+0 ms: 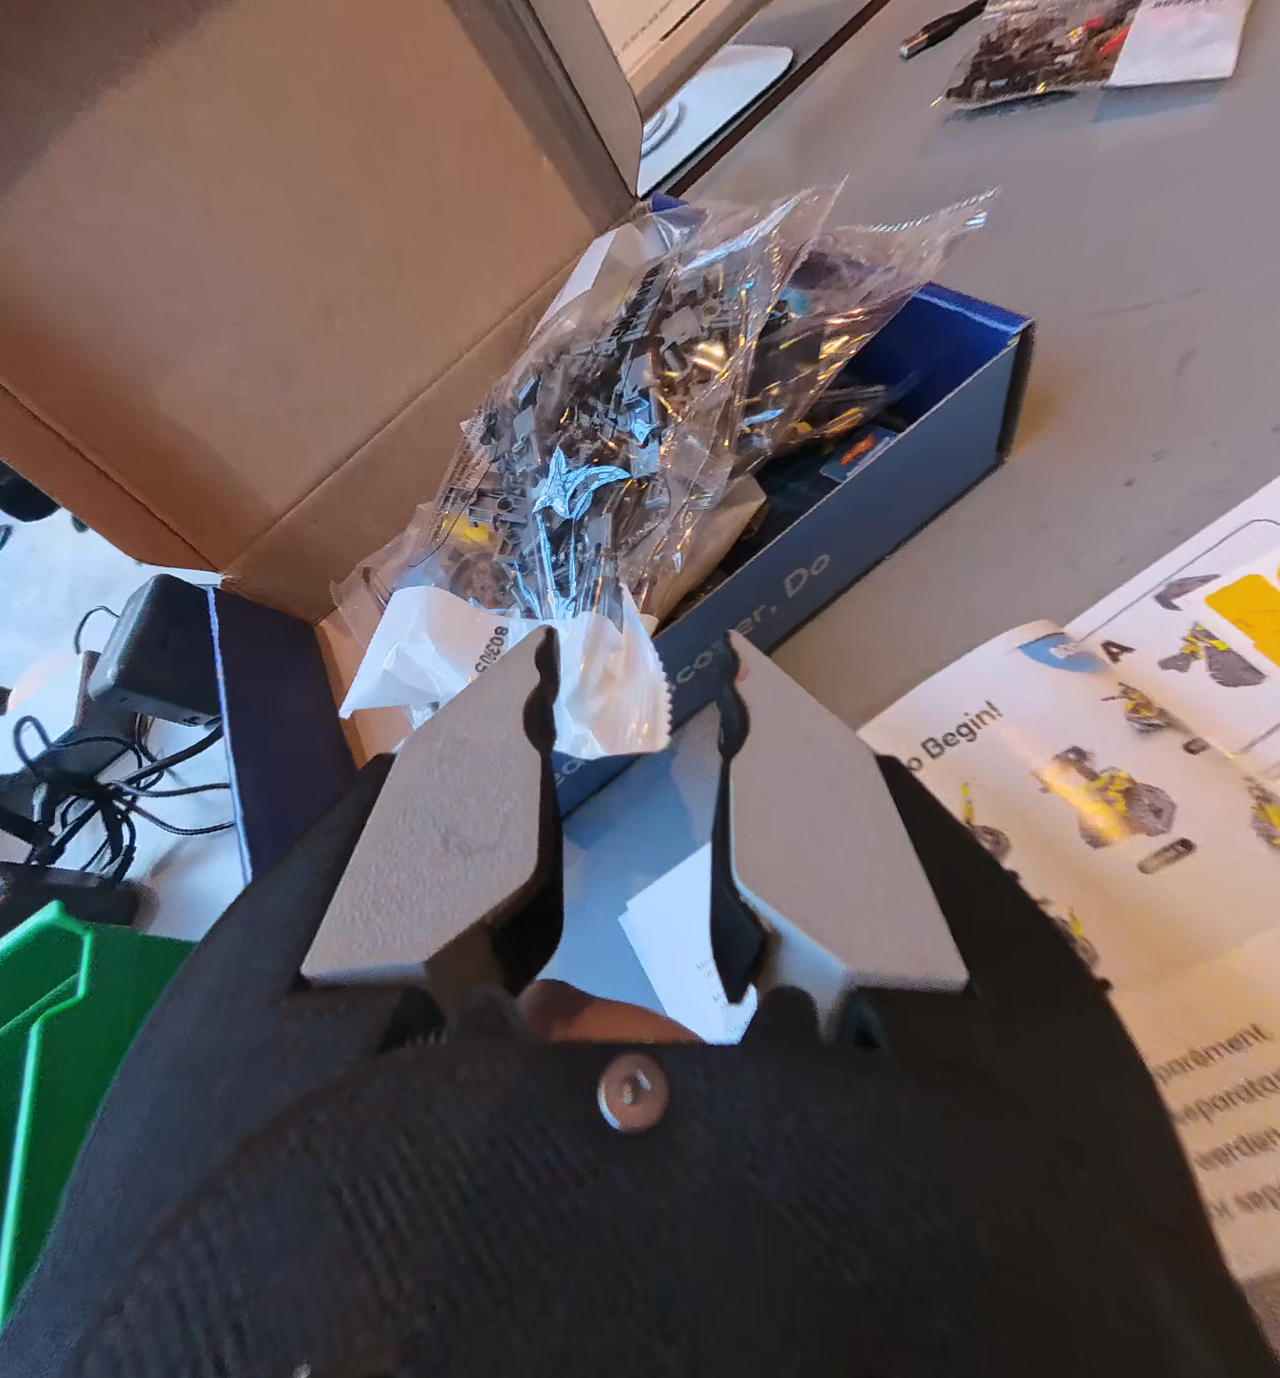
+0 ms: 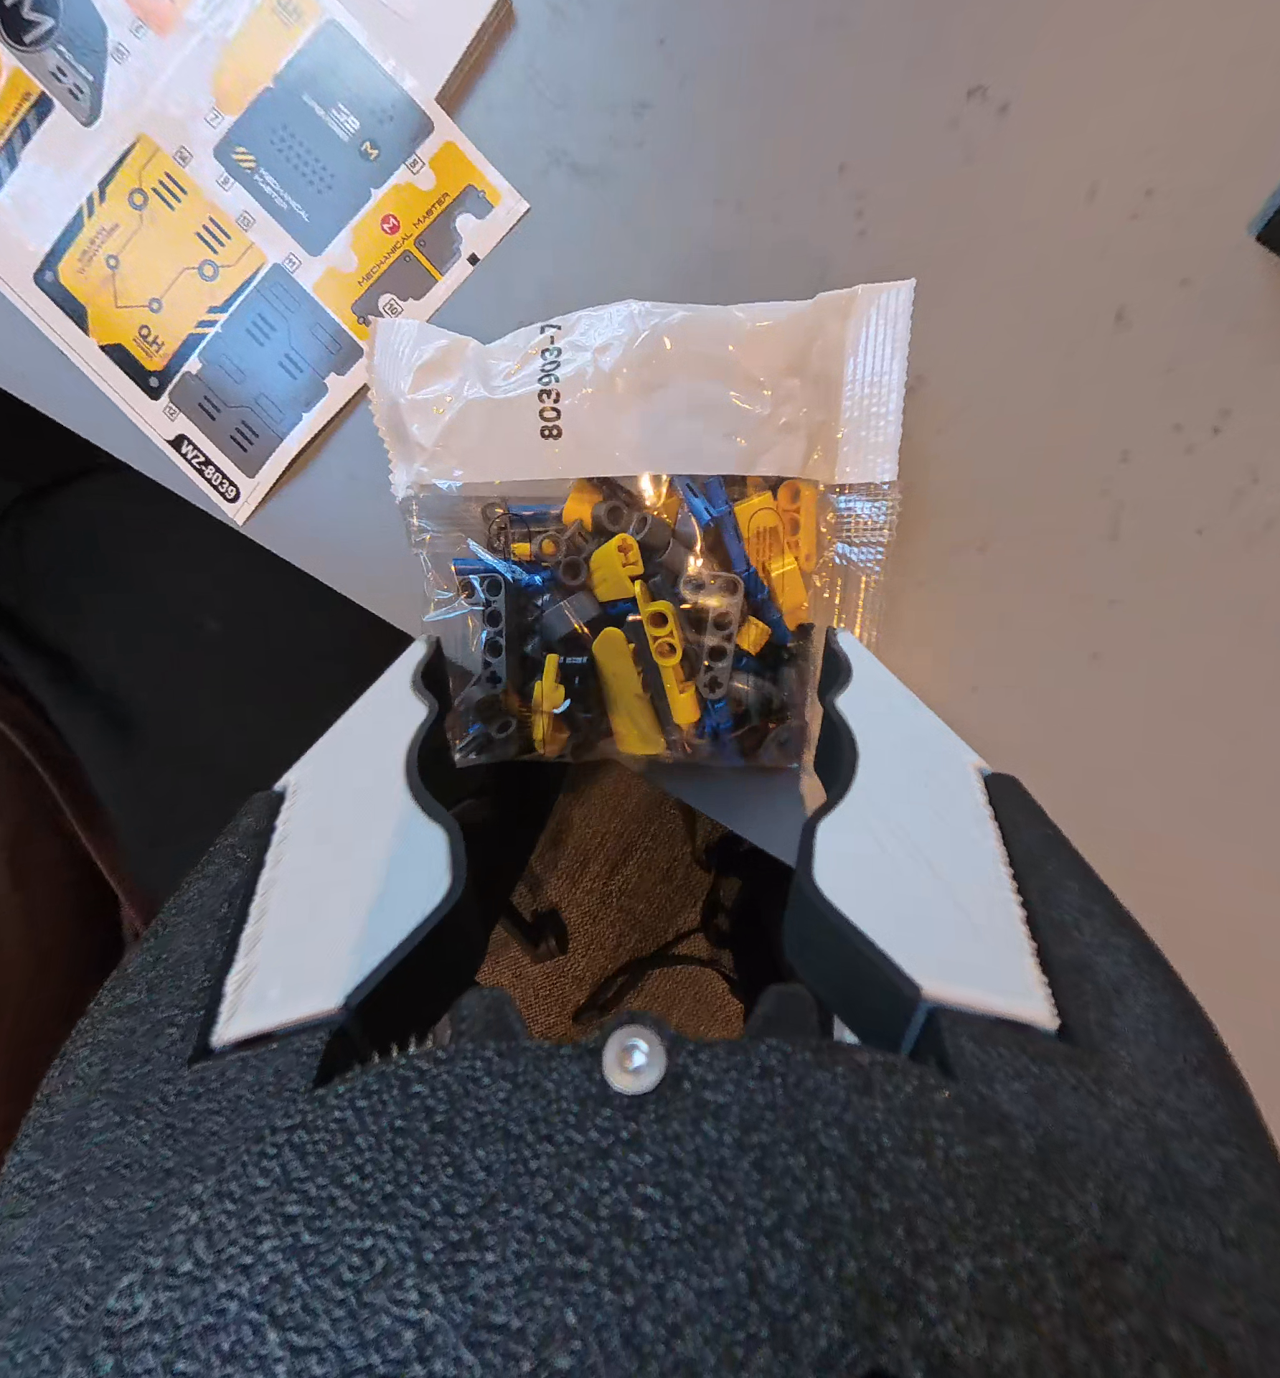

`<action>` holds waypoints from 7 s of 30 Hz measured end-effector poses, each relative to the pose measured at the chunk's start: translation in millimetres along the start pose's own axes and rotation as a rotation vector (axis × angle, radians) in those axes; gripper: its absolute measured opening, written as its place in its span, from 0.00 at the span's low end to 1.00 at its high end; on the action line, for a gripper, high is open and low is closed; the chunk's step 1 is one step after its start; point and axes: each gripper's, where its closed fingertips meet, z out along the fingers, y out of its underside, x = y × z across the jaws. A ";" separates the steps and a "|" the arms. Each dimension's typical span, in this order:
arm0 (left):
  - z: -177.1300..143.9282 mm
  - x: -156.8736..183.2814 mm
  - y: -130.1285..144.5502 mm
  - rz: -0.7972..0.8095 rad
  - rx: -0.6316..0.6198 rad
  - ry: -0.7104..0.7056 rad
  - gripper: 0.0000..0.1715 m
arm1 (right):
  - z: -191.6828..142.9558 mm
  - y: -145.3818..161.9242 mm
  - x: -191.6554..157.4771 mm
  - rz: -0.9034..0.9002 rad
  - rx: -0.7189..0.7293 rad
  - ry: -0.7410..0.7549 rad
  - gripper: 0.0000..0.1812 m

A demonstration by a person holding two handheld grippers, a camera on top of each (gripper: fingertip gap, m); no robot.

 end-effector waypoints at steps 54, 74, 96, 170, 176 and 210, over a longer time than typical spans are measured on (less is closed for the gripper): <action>-110.9 91.3 76.0 -0.193 0.012 0.179 0.27 | 25.8 -43.1 -21.2 0.099 0.294 0.112 0.34; -120.0 89.6 85.6 -0.225 0.025 0.191 0.27 | -21.5 -76.7 37.3 0.138 0.482 0.230 0.33; -109.6 95.0 102.6 -0.344 0.014 0.302 0.25 | 56.7 -43.6 -137.6 -0.532 0.282 -0.167 0.36; -153.4 99.8 113.1 -0.225 -0.034 0.402 0.33 | 126.3 -152.4 -274.6 -0.833 0.152 -0.533 0.00; -151.8 97.4 138.7 -0.212 -0.083 0.414 0.34 | 121.6 -145.1 -269.5 -0.827 0.166 -0.567 0.00; -151.4 95.4 139.6 -0.182 -0.062 0.387 0.32 | 121.3 -144.9 -268.9 -0.785 0.136 -0.655 0.00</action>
